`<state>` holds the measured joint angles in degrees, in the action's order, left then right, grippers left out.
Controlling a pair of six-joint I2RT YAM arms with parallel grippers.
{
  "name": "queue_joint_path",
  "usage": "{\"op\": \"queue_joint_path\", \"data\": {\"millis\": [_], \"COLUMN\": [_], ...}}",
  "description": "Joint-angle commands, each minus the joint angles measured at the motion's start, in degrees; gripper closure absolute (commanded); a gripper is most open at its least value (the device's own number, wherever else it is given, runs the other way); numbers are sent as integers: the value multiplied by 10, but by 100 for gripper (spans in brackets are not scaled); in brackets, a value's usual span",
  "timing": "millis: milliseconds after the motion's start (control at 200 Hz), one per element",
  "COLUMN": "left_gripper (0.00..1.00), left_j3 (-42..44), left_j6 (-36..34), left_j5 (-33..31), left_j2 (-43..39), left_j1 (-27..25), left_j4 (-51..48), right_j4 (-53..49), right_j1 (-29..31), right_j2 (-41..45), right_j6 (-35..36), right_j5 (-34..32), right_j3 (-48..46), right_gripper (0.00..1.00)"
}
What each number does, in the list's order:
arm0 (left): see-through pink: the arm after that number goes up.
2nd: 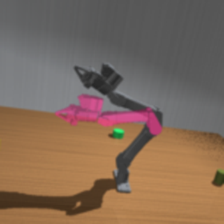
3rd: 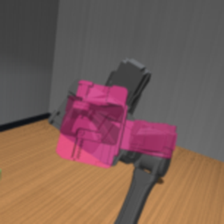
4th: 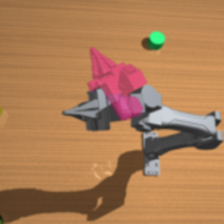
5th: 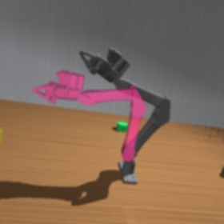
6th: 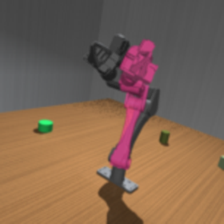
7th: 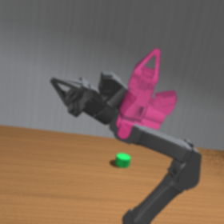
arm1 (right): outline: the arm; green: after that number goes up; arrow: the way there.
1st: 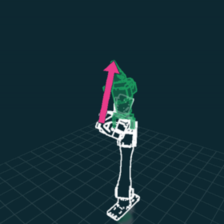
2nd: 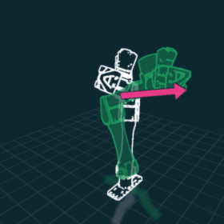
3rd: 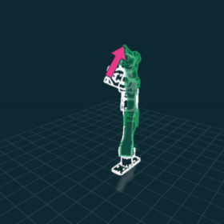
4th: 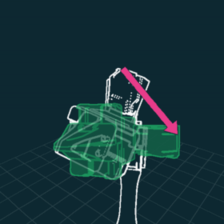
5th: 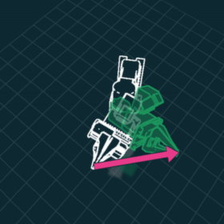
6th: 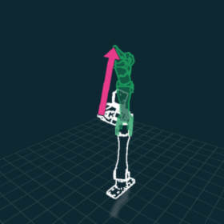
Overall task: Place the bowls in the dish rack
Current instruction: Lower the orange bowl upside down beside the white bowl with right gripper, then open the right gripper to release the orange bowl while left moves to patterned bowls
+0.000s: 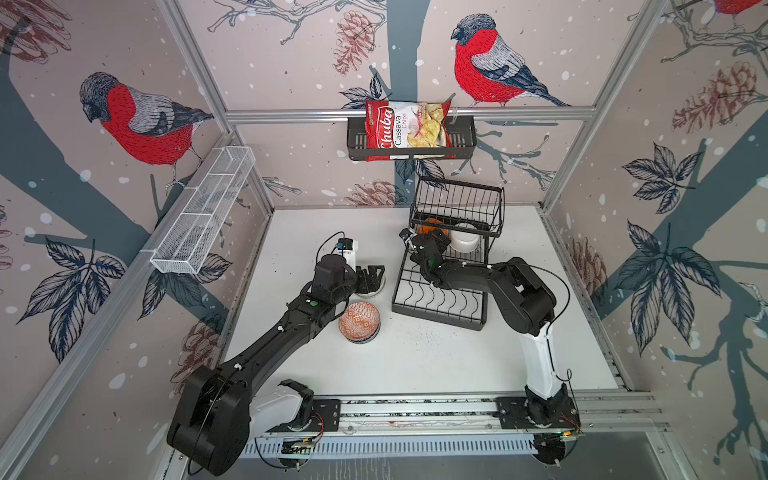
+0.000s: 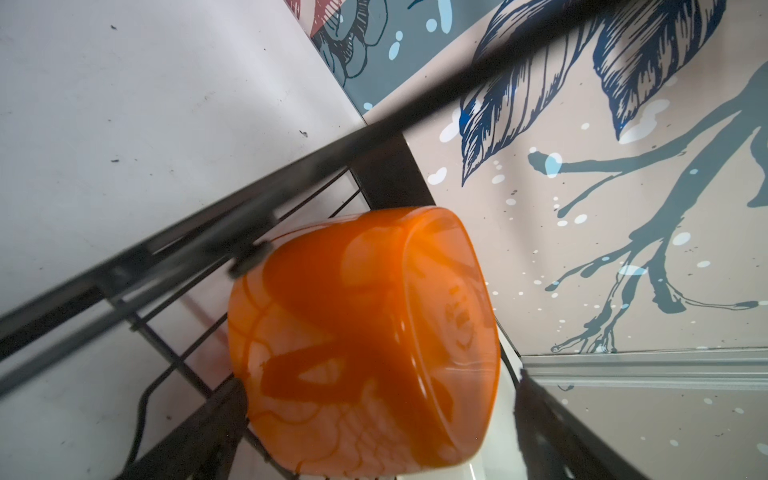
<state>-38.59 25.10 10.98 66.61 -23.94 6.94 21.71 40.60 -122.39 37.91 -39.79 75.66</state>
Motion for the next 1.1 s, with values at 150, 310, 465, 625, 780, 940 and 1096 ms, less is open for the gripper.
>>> {"op": "queue_joint_path", "data": {"millis": [150, 310, 465, 625, 780, 940, 1096], "left_gripper": [15, 14, 15, 14, 15, 15, 15], "left_j3": [0, 1, 4, 0, -7, -18, -33], "left_j6": [-1, -1, -2, 1, 5, 12, 15], "left_j5": [-5, -6, -7, -17, -27, -39, -51], "left_j2": [-7, -7, -8, -7, 0, 4, 11], "left_j1": [2, 1, 1, 1, 2, 6, 7], "left_j4": [-1, -2, -2, -13, -29, -53, -82], "right_j4": [-26, -37, -53, -70, -84, -110, -142], "right_j1": [14, 24, 35, 47, 57, 66, 71], "right_j2": [36, 60, 75, 92, 120, 156, 188], "right_j6": [-68, -93, -112, -138, -167, -217, -268], "right_j5": [16, 34, 43, 52, 57, 71, 93], "right_j3": [-14, -31, -42, -59, -77, -88, -102], "right_gripper": [0, 0, 0, 0, 0, 1, 1]}}
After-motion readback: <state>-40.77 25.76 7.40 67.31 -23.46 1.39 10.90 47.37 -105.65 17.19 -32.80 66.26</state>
